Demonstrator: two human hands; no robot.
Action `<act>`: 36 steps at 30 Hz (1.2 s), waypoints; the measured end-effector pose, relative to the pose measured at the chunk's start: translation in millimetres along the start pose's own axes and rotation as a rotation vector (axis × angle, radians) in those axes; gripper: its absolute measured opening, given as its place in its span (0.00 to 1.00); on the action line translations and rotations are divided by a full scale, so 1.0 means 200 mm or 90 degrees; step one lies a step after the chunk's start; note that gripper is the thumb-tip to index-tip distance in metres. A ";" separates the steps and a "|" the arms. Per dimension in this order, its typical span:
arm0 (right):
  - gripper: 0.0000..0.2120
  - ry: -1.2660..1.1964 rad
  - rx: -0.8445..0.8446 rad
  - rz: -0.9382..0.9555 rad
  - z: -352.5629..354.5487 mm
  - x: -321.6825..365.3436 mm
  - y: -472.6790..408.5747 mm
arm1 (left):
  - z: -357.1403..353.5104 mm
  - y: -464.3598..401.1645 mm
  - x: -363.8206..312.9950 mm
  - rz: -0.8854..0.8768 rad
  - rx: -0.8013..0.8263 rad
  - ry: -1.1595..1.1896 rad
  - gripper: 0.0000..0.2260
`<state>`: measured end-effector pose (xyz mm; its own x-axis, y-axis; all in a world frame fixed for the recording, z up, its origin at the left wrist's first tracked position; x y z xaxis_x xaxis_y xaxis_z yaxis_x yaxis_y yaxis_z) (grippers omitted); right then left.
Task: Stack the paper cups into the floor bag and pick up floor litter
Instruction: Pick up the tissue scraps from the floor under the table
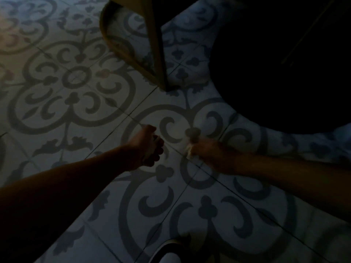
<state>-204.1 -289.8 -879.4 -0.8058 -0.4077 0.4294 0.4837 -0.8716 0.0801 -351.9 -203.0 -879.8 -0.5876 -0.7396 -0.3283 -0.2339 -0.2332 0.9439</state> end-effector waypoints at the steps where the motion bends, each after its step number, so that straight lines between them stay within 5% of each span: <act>1: 0.16 0.006 -0.008 -0.022 0.03 -0.02 0.08 | -0.07 0.00 -0.03 -0.003 0.007 -0.015 0.23; 6: 0.28 -0.028 0.053 -0.197 0.07 -0.13 0.53 | -0.45 -0.02 -0.20 -0.016 0.108 -0.081 0.23; 11: 0.14 -0.105 -0.125 -0.308 0.22 -0.09 0.95 | -0.94 0.07 -0.29 -0.025 0.260 -0.168 0.22; 15: 0.14 -0.086 -0.223 -0.388 0.36 0.03 1.20 | -1.31 0.18 -0.28 -0.025 0.358 -0.221 0.23; 25: 0.10 -0.020 -0.297 -0.559 0.47 0.31 1.76 | -2.01 0.54 -0.08 0.036 0.644 -0.319 0.16; 27: 0.11 -0.031 -0.305 -0.585 0.46 0.37 1.86 | -2.08 0.55 -0.06 -0.033 0.624 -0.367 0.10; 31: 0.12 -0.042 -0.355 -0.628 0.51 0.48 1.99 | -2.19 0.63 0.02 -0.023 0.614 -0.377 0.22; 36: 0.13 -0.043 -0.424 -0.665 0.62 0.61 2.10 | -2.37 0.73 0.10 -0.095 0.618 -0.412 0.19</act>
<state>-57.8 -672.1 -682.3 -0.6712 0.5629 0.4823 -0.6633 -0.7465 -0.0520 -30.1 -551.0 -731.5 -0.7233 -0.2223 -0.6537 -0.6613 0.4955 0.5632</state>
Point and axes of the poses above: each hand's wrist, its own y-axis away from the middle knuckle, its own z-axis out of the back of the hand, x = y × z, the point moved 8 cm from there along -y, towards the middle knuckle, and after that the axes turned 14 degrees about z, right-handed, at the moved point
